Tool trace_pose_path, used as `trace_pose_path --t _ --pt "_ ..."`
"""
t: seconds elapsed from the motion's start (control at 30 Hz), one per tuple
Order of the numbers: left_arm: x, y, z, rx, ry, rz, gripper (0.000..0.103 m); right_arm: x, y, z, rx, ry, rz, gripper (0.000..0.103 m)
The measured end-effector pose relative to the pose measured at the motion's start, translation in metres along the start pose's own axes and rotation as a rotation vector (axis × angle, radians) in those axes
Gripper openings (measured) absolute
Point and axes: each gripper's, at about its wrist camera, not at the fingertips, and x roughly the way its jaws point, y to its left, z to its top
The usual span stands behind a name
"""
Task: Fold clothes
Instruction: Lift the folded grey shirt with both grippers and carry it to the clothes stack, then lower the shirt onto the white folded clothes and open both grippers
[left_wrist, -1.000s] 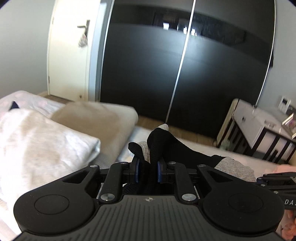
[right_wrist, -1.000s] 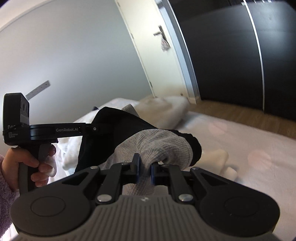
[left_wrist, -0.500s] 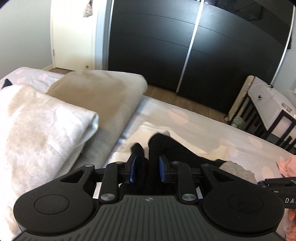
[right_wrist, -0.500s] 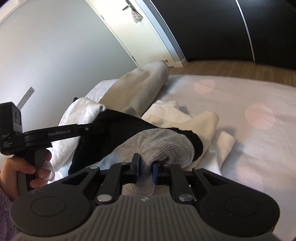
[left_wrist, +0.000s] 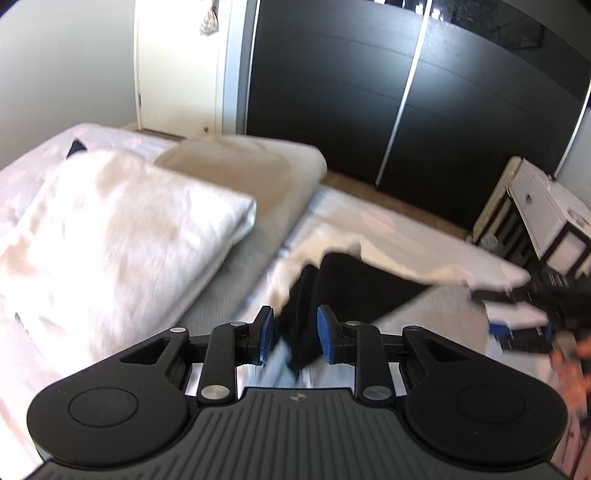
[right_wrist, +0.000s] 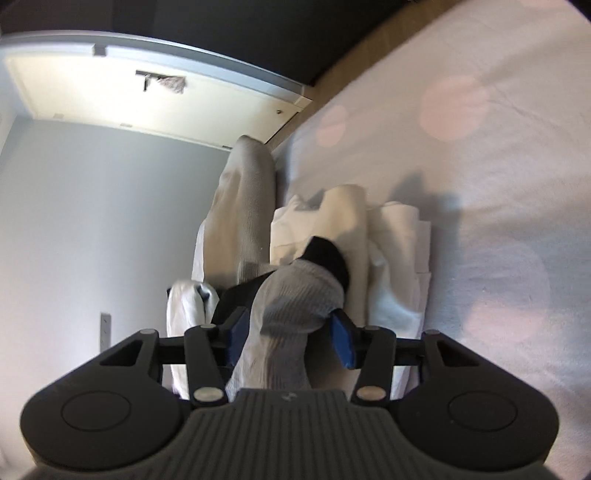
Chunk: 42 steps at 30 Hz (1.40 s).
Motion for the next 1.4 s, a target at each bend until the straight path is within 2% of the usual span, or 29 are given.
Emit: trace_pose_path --t 0.1,0.2,0.27,0.33,0.37,0.43,0.5,0.6,0.67,0.73,0.77,0.87,1.0,1.13,1.23,1.4 --pt "-0.007 -0.004 -0.017 0.024 0.035 -0.009 0.024 0.008 -0.003 0.005 0.029 0.026 -0.009 0.052" --pt "-0.007 -0.008 -0.035 0.031 0.072 -0.020 0.024 0.015 -0.007 0.011 0.061 0.013 -0.009 0.051" --pt "-0.003 -0.008 -0.045 0.028 0.097 -0.008 0.024 0.018 -0.007 0.016 0.063 0.013 -0.005 0.039" --pt "0.003 -0.005 -0.049 0.002 0.107 -0.003 0.024 0.020 -0.003 0.021 0.046 0.020 -0.003 0.034" --pt "0.006 -0.002 -0.050 -0.016 0.106 -0.003 0.024 0.020 0.002 0.023 0.014 0.028 -0.008 0.025" --pt "0.011 0.003 -0.051 -0.053 0.104 -0.003 0.024 0.019 0.014 0.027 -0.063 0.040 -0.028 0.019" --pt "0.017 0.008 -0.052 -0.089 0.102 -0.003 0.024 0.015 0.036 0.030 -0.215 0.035 -0.048 0.016" --pt "0.025 0.015 -0.053 -0.141 0.097 -0.003 0.024 0.009 0.080 0.020 -0.578 0.021 -0.092 0.014" --pt "0.026 0.017 -0.047 -0.148 0.074 -0.004 0.024 0.012 0.098 0.005 -0.813 0.010 -0.170 0.014" --pt "0.031 0.020 -0.043 -0.158 0.067 -0.004 0.024 0.020 0.103 -0.007 -0.980 0.001 -0.273 0.013" --pt "0.034 0.021 -0.042 -0.165 0.069 -0.003 0.024 0.025 0.101 -0.010 -1.023 0.003 -0.309 0.013" --pt "0.045 0.025 -0.038 -0.183 0.074 0.000 0.020 0.039 0.081 -0.009 -1.023 0.017 -0.368 0.013" --pt "0.053 0.024 -0.043 -0.139 0.088 0.017 0.019 0.050 0.054 0.005 -0.903 0.027 -0.351 0.014" --pt "0.051 0.026 -0.043 -0.132 0.094 0.015 0.019 0.048 0.053 0.012 -0.870 0.017 -0.331 0.025" --pt "0.041 0.024 -0.042 -0.128 0.077 0.013 0.018 0.039 0.063 0.007 -0.914 -0.033 -0.342 0.033" --pt "0.025 0.013 -0.033 -0.069 0.034 0.029 0.019 0.018 0.083 -0.016 -1.044 -0.117 -0.379 0.034"
